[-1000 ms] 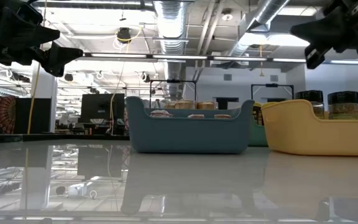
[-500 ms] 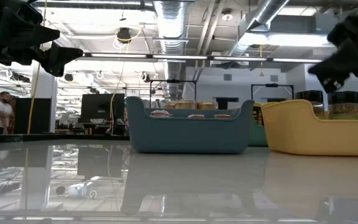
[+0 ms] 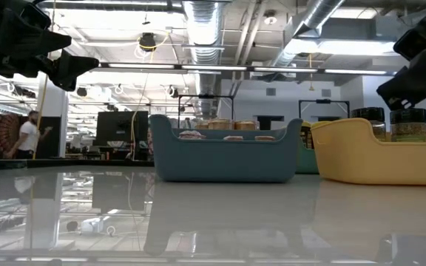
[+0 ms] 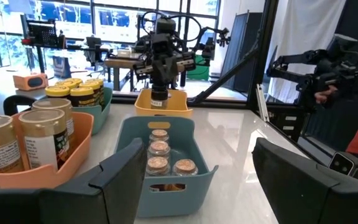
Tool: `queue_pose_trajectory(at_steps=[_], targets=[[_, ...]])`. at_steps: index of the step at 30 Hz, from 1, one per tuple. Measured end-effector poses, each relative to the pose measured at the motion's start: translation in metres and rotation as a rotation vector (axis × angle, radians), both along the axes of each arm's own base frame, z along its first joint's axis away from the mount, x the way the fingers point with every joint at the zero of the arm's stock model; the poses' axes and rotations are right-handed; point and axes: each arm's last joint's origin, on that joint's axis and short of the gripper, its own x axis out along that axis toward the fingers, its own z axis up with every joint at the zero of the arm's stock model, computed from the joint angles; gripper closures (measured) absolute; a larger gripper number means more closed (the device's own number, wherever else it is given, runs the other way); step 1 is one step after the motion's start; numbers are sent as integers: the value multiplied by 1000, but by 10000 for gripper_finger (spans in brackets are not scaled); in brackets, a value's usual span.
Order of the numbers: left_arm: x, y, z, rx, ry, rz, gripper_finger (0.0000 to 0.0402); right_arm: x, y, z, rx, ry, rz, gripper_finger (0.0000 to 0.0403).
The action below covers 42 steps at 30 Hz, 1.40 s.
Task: Sort spices by type
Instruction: Return to Home Position
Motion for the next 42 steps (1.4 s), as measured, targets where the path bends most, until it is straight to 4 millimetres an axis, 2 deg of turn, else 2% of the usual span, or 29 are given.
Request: queue_pose_trajectory(at_steps=[17,42], targets=[[0,0,0,0,0,0,120,0,-5,-1,-9,12,-82,382],[0,0,0,0,0,0,120,0,-5,-1,-8,13,-81,381]])
